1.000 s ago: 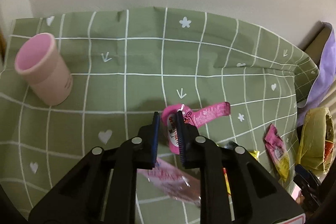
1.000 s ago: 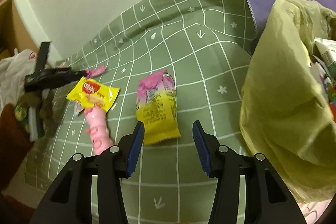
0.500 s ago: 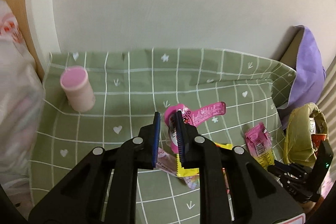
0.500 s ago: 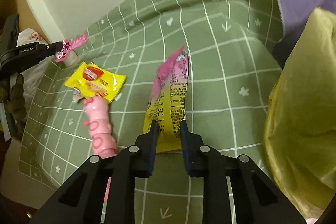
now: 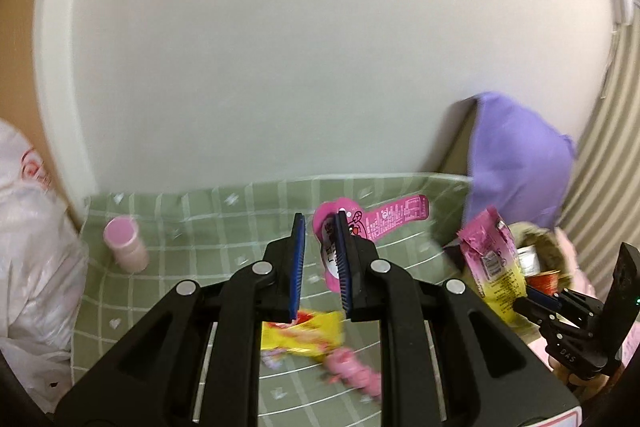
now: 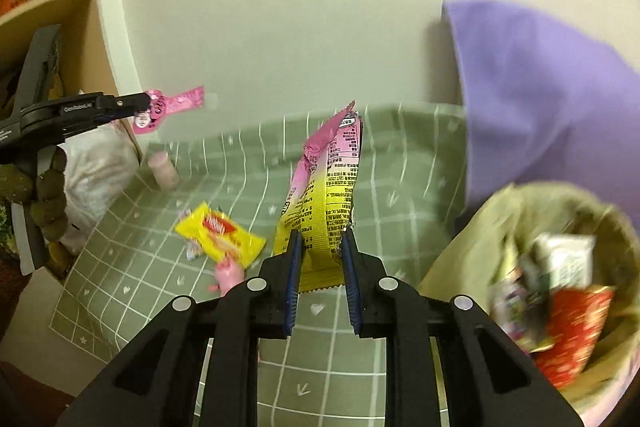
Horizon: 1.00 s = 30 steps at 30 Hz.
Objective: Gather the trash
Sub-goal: 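Lift the lollipop and snack pack and carry both over the trash bag, then open both grippers to drop the lollipop and snack pack into the bag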
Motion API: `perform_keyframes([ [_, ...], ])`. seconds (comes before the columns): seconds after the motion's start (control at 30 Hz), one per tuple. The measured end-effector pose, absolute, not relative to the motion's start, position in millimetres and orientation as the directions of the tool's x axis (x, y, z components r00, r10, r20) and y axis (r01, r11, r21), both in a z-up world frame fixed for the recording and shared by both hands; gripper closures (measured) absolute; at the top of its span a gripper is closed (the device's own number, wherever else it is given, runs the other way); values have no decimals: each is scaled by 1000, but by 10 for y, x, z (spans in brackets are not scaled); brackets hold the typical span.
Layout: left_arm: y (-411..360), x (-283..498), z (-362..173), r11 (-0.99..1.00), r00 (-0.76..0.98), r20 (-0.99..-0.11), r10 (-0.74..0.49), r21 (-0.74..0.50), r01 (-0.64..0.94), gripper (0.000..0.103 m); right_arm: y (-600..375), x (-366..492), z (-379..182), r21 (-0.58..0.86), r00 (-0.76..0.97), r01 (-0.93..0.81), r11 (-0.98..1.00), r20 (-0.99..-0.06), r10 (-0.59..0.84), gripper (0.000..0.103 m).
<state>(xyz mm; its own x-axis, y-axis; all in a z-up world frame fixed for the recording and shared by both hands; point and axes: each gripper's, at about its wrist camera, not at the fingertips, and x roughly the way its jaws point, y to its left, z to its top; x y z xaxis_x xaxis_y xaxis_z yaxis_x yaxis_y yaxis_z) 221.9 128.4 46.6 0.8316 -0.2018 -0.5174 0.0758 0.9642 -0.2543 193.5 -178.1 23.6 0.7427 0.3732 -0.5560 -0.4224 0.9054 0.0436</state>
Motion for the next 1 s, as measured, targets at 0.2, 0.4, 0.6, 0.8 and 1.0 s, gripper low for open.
perform_keyframes([
  [0.2,925,2083,779,953,844,-461,-276,-248,176,89,-2017,1701,562,12,800,-392,920,-490,347,83],
  [0.4,410,2118,901,926,814,-446,-372,-238,293,89,-2433,1470,795,-27,866,-295,955,-431,255,83],
  [0.6,-379,2251,762,859,717,-473,-511,-257,443,89,-3009,1284,924,-34,903,-158,987,-410,130,83],
  [0.8,-1192,2458,421,782,578,-539,-613,-304,544,89,-3519,1135,858,-17,895,-63,998,-444,49,83],
  [1.0,-1861,2686,1,750,476,-616,-628,-315,582,89,-3778,1301,567,37,845,-66,997,-529,76,83],
])
